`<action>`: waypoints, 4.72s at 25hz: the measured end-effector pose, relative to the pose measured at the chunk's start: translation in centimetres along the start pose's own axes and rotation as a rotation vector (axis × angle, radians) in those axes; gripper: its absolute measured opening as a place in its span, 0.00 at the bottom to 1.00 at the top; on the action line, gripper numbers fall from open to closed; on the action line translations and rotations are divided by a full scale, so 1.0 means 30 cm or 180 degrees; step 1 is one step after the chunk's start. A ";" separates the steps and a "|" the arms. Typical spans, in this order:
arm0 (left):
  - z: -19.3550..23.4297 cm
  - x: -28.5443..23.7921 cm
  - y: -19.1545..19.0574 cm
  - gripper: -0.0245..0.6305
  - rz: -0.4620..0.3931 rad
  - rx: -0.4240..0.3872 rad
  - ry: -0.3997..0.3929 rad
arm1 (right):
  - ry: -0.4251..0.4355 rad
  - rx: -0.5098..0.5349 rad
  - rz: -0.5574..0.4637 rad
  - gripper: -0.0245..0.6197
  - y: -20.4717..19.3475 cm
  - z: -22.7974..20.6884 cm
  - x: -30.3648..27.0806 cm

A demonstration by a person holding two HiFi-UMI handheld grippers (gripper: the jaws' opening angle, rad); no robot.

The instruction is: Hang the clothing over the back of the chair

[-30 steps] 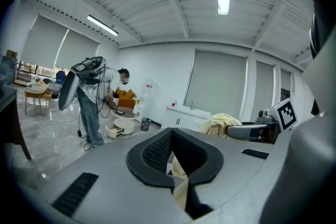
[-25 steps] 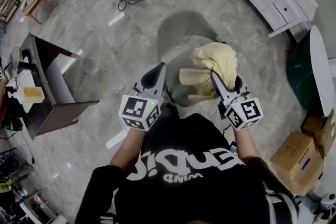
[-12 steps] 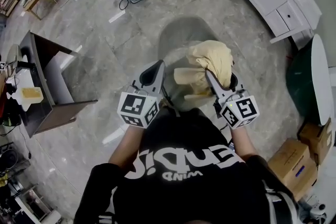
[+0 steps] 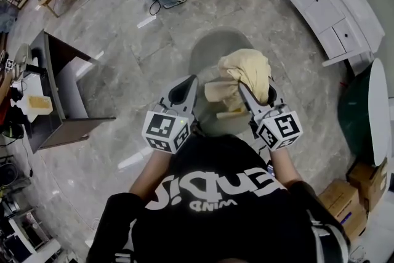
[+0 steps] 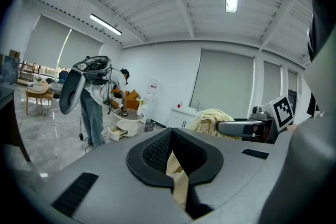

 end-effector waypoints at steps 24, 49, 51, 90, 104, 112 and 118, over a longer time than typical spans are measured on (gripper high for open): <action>0.018 -0.114 0.019 0.06 0.0031 0.0019 0.0009 | 0.0267 0.0301 -0.0183 0.36 0.370 -0.194 -0.226; 0.094 -0.154 -0.010 0.06 0.0161 0.0132 0.0245 | 0.0360 0.0281 0.0204 0.36 0.209 -0.413 -0.626; 0.104 -0.157 -0.011 0.06 0.0173 0.0141 0.0266 | 0.0372 0.0269 0.0230 0.36 0.189 -0.420 -0.645; 0.176 -0.179 -0.056 0.06 0.0484 0.0208 0.0575 | 0.0002 -0.0212 0.1377 0.40 -0.398 -0.592 -0.944; 0.169 -0.154 -0.059 0.06 0.0459 0.0192 0.0529 | -0.0184 -0.0164 0.1505 0.50 -0.388 -0.568 -0.919; 0.140 -0.148 -0.055 0.06 0.0418 0.0171 0.0482 | -0.0324 -0.0240 0.1476 0.50 -0.367 -0.559 -0.845; 0.129 -0.122 -0.056 0.06 0.0382 0.0170 0.0425 | -0.0439 -0.0243 0.1387 0.50 -0.336 -0.539 -0.773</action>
Point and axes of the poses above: the fingertips, and each gripper's own axes: x backward along the fingers, z to its left, y out of its top, the point moved 9 cm from there along x, backward along the fingers, and after that the axes turned 6 degrees about y, right-handed, at the moved point
